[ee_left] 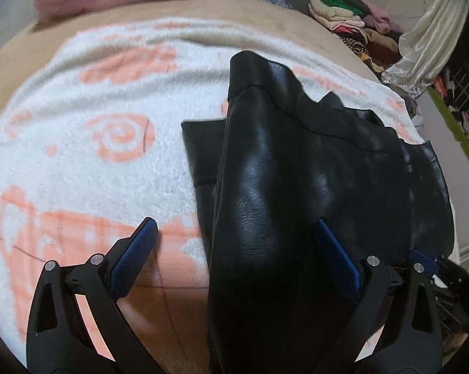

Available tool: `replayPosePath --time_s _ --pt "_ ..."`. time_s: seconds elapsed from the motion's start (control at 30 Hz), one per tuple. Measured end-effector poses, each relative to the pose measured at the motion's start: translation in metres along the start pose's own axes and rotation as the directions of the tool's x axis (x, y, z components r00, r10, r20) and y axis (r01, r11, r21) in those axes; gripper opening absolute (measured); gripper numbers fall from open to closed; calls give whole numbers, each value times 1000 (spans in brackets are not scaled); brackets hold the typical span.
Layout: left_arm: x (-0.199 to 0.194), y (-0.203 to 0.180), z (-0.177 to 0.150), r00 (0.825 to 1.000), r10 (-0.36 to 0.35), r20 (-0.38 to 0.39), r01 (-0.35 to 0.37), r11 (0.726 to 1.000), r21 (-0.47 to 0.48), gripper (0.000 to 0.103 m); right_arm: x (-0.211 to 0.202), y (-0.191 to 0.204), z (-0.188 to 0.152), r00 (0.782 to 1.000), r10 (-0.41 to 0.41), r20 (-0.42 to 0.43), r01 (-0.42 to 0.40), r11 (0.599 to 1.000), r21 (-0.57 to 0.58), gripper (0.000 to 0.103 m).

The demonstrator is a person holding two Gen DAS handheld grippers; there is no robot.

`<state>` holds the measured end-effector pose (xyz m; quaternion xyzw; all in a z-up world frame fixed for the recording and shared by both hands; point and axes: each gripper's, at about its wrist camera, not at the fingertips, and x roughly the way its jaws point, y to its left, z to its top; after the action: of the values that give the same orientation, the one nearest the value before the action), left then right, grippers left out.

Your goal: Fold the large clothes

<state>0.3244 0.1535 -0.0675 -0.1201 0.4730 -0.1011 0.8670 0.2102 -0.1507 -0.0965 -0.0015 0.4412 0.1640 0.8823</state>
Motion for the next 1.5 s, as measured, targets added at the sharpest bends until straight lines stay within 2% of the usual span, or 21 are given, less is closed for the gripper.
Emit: replayPosePath --time_s 0.1,0.17,0.2,0.23,0.33,0.4,0.63,0.73,0.8,0.87,1.03,1.17,1.23,1.4,1.5 --pt "4 2 -4 1000 -15 -5 15 1000 -1 91 0 0 0 1000 5 1 -5 1000 4 33" --pt "2 1 -6 998 -55 -7 55 998 -3 76 -5 0 2 1000 14 8 -14 1000 3 33" --pt "1 0 -7 996 -91 -10 91 996 -12 62 -8 0 4 1000 16 12 -16 1000 -3 33" --pt "-1 -2 -9 996 -91 -7 91 996 -9 59 -13 0 7 1000 12 23 -12 1000 -14 33" --pt "-4 -8 -11 997 -76 6 75 997 11 55 -31 4 25 992 -33 118 39 998 -45 33" --pt "-7 -9 -12 997 -78 12 78 997 13 53 -33 2 41 989 -33 141 37 999 -28 33" --pt "-17 -17 -6 996 -79 41 77 996 51 46 1 -7 102 994 -25 107 20 999 47 33" --pt "-18 -17 -4 995 -89 39 87 995 49 46 31 -4 124 993 -78 84 73 996 57 33" --pt "-16 -15 -3 995 -97 35 96 995 36 46 51 -11 130 994 -101 31 98 992 77 33" --pt "-15 -14 -2 994 -104 34 103 994 28 46 74 -20 128 994 -100 -38 104 989 107 33" --pt "-16 -18 0 993 -108 40 107 994 22 46 87 -26 119 995 -101 -26 104 987 120 33" --pt "-16 -15 0 992 -120 35 120 993 4 46 61 -27 118 998 -58 -12 59 990 131 32" --pt "-17 -13 1 991 -129 35 129 992 0 46 40 -18 114 999 -32 28 29 994 106 34" --pt "-17 -13 1 990 -137 42 138 990 -7 46 -6 5 73 997 5 83 -7 1000 31 34" --pt "-17 -13 1 990 -137 44 138 990 -5 46 -4 5 51 999 -23 44 21 999 49 34"
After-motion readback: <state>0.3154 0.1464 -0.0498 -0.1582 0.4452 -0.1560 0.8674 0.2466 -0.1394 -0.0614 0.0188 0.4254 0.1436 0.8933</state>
